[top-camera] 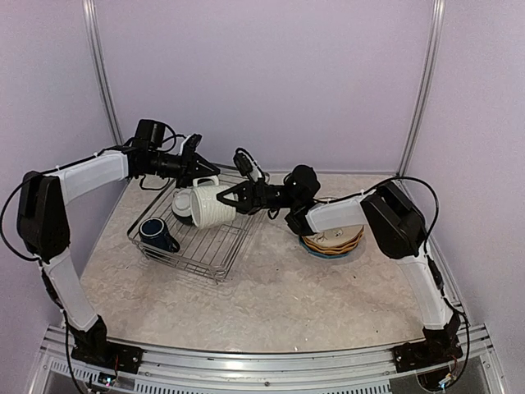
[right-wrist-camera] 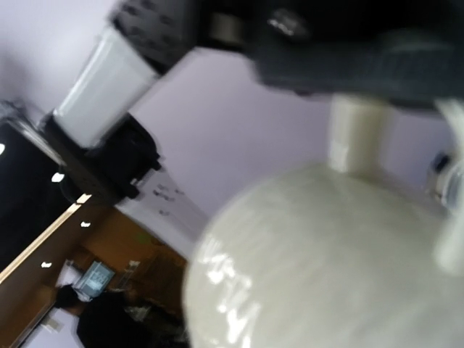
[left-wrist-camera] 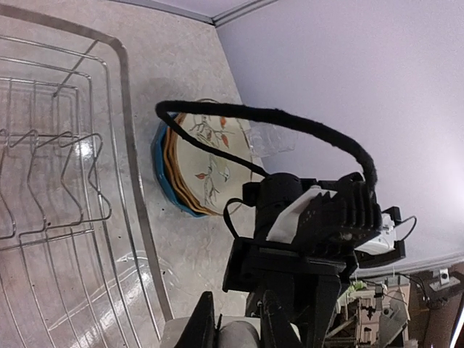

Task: Unload the mixed dishes from the dish rack
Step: Pass from the left arm to the right

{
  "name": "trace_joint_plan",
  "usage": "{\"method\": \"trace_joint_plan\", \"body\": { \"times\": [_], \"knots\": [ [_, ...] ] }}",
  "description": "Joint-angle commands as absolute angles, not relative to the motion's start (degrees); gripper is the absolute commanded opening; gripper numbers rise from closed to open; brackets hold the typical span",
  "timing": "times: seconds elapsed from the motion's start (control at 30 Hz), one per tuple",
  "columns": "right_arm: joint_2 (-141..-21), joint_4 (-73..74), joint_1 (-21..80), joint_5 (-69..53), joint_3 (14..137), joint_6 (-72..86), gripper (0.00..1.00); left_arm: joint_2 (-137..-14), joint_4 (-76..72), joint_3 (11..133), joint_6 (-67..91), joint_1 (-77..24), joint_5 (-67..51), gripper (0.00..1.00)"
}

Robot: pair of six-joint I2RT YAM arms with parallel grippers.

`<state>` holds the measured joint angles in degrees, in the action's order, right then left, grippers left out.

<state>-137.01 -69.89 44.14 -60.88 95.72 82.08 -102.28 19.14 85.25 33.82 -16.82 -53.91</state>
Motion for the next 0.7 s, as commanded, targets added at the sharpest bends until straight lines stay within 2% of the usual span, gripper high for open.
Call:
{"method": "trace_joint_plan", "body": {
  "times": [0.0, 0.1, 0.17, 0.2, 0.27, 0.4, 0.43, 0.53, 0.67],
  "knots": [
    [-137.95, -74.52, 44.42, -60.03, 98.22, 86.41, 0.0, -102.57, 13.36, 84.51, 38.2, -16.85, -59.51, 0.0],
    [-135.9, -73.88, 44.44, -59.52, 97.94, 85.18, 0.0, -102.36, 13.47, 84.16, 38.38, -16.81, -59.53, 0.0],
    [-133.42, -68.26, 44.47, -59.41, 97.27, 80.4, 0.0, -101.97, 15.05, 84.63, 38.1, -16.63, -59.12, 0.0],
    [-131.92, -64.56, 44.37, -59.53, 96.75, 77.23, 0.0, -101.8, 16.33, 85.06, 37.72, -16.42, -58.78, 0.13],
    [-128.68, -59.4, 43.96, -59.16, 94.55, 72.36, 0.0, -100.69, 18.64, 85.08, 36.37, -16.18, -56.25, 0.46],
    [-121.06, -47.63, 43.32, -59.08, 88.29, 62.08, 0.0, -96.1, 25.12, 85.78, 31.75, -15.91, -51.23, 0.95],
    [-119.24, -43.12, 43.41, -59.12, 87.23, 58.44, 0.0, -95.44, 27.08, 85.96, 30.82, -15.78, -50.14, 0.98],
    [-113.13, -17.98, 43.77, -54.49, 87.22, 40.82, 0.0, -93.54, 36.46, 87.36, 27.1, -15.71, -42.98, 0.99],
    [-107.02, 21.92, 46.24, -35.69, 91.09, 18.17, 0.0, -93.15, 50.35, 89.51, 22.24, -15.79, -28.34, 0.99]
  ]
}}
